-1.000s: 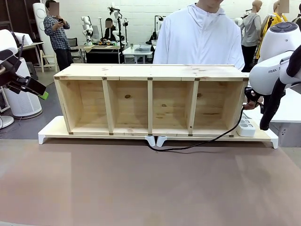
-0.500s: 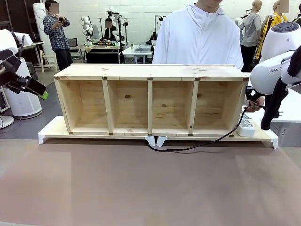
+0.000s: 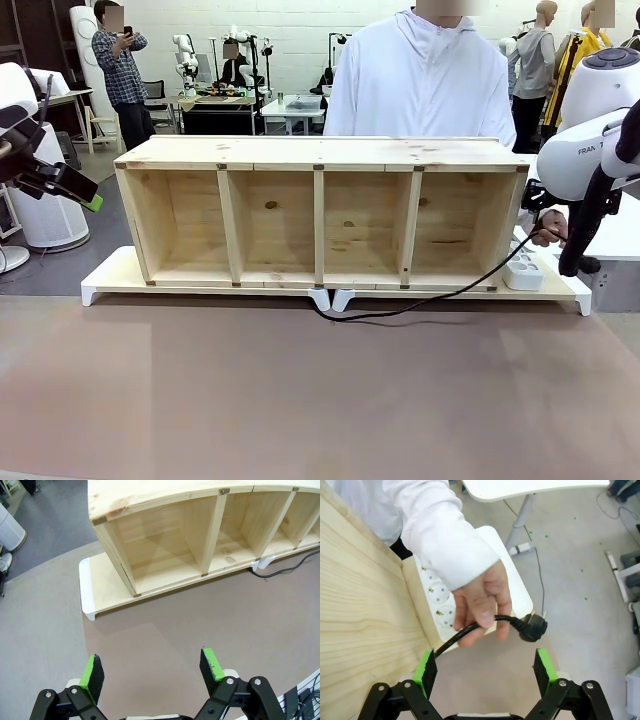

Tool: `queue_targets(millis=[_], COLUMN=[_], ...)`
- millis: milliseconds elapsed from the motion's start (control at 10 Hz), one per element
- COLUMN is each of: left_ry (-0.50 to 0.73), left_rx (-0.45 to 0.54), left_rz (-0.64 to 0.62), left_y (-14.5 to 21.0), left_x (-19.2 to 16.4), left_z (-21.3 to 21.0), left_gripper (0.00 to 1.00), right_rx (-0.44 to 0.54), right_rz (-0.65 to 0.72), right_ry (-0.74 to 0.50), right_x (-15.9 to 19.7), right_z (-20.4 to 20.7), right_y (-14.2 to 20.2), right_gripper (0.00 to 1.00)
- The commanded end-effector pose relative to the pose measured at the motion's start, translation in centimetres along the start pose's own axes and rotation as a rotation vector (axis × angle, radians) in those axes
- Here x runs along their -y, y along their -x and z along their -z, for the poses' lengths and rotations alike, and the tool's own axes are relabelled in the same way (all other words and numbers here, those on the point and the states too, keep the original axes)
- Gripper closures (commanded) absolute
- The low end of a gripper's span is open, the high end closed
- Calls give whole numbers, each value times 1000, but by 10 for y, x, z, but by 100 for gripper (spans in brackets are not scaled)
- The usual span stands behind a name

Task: Perform cable management.
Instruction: Release the Power Cable when the human grasps it.

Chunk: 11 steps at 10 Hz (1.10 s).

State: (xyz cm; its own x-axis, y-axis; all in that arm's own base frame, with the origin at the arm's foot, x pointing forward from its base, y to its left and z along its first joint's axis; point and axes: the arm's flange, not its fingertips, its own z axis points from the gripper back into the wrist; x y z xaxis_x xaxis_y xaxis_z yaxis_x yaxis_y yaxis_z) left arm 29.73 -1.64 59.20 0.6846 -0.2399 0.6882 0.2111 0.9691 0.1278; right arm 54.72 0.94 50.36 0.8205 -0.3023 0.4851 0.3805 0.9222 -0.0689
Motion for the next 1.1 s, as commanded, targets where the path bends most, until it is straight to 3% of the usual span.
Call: queue_targets(millis=[0,1000], left_ry=[-4,-4], left_rx=[11,11], left_rz=[-3,-3], left_y=[-2,-2], left_x=[0,0], left_z=[1,1], left_gripper=[0,0], right_rx=[5,5], right_rz=[-11,-11], right_ry=[-8,-8], right_x=[-7,-7], right_z=[-2,-2], right_y=[2,2], right_gripper=[0,0])
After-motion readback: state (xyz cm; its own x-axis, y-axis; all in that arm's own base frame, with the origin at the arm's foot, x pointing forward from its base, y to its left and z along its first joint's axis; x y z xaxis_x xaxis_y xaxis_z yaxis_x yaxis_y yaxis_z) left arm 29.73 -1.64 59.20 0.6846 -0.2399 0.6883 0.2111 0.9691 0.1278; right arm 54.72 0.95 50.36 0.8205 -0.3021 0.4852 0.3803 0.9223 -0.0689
